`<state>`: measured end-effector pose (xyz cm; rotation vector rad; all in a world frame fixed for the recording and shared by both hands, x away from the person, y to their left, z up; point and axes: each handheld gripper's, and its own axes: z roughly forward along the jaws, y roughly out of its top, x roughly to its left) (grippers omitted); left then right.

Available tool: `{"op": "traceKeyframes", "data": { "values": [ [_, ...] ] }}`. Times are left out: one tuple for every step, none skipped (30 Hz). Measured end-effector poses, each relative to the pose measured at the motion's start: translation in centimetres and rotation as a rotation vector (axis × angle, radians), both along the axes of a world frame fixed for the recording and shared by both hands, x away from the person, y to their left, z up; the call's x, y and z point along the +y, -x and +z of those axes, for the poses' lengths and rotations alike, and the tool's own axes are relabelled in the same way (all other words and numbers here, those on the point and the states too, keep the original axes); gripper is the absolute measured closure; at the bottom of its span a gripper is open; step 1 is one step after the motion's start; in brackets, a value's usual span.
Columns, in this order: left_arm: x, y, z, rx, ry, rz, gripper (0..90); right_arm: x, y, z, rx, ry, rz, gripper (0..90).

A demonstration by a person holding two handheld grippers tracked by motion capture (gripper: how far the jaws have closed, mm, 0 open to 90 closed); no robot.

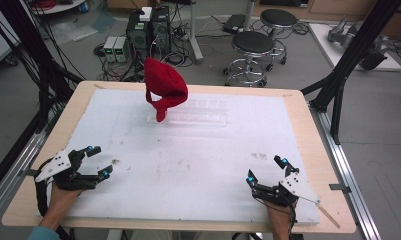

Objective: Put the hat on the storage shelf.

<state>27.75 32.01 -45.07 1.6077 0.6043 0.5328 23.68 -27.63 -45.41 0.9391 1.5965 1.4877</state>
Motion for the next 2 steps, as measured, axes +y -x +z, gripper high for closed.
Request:
{"op": "traceKeyframes", "data": {
  "values": [
    [0.04,0.01,-0.01,0.0,0.003,0.005,16.6,0.0,0.03,-0.01,0.001,-0.003,0.0,0.5],
    [0.07,0.01,-0.02,0.001,0.007,0.01,16.6,-0.03,0.03,-0.01,0.002,-0.006,-0.001,0.4]
  ]
}}
